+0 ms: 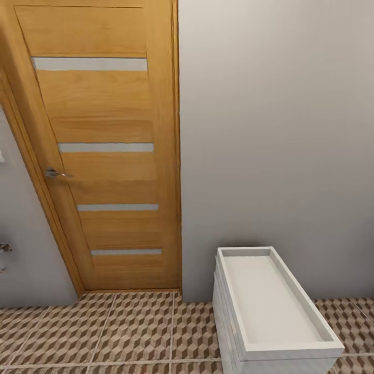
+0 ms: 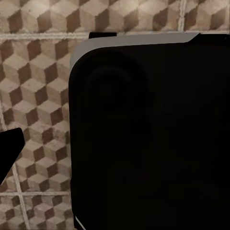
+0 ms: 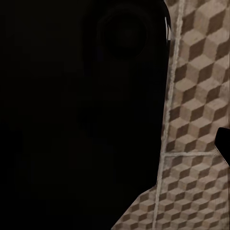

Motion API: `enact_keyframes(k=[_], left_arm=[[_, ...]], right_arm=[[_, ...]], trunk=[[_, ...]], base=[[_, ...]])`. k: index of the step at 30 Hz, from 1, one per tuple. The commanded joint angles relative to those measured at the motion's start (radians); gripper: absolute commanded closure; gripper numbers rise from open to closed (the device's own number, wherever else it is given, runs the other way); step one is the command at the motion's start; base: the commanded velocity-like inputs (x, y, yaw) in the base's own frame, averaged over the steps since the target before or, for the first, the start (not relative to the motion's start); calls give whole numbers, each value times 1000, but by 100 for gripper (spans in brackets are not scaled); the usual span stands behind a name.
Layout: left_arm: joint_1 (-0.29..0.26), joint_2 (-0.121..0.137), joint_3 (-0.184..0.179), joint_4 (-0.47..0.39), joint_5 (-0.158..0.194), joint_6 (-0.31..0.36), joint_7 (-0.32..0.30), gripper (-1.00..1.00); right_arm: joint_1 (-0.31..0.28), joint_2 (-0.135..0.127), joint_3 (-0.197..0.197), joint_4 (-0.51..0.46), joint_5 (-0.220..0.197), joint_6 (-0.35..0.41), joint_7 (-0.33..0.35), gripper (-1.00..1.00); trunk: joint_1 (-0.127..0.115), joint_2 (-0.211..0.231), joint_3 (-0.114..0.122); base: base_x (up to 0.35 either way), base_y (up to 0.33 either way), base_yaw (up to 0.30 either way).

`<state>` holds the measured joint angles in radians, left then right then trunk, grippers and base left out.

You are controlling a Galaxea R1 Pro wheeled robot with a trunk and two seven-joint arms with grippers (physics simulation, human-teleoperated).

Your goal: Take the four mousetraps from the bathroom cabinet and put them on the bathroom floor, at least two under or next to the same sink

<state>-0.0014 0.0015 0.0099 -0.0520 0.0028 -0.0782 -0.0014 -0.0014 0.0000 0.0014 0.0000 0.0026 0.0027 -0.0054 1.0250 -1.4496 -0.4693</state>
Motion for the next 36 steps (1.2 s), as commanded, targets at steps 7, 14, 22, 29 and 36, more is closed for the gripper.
enact_keyframes(k=[7,14,22,29,36], left_arm=[[0,0,1,0,0,-3,0,-100],[0,0,2,0,1,-3,1,-100],[0,1,2,-1,3,-3,2,-100],[0,1,2,-2,4,-2,3,-100],[0,2,2,-2,8,-2,3,-100]], right_arm=[[0,0,1,0,2,0,-1,-100],[0,0,3,0,4,0,-1,-100],[0,0,3,0,5,0,-1,-100],[0,0,3,0,6,1,-1,-100],[0,0,3,0,6,1,-1,-100]], trunk=[[0,0,-1],[0,0,-1],[0,0,-1],[0,0,-1],[0,0,-1]], base=[[0,0,271],[0,0,274],[0,0,274],[0,0,275],[0,0,275]])
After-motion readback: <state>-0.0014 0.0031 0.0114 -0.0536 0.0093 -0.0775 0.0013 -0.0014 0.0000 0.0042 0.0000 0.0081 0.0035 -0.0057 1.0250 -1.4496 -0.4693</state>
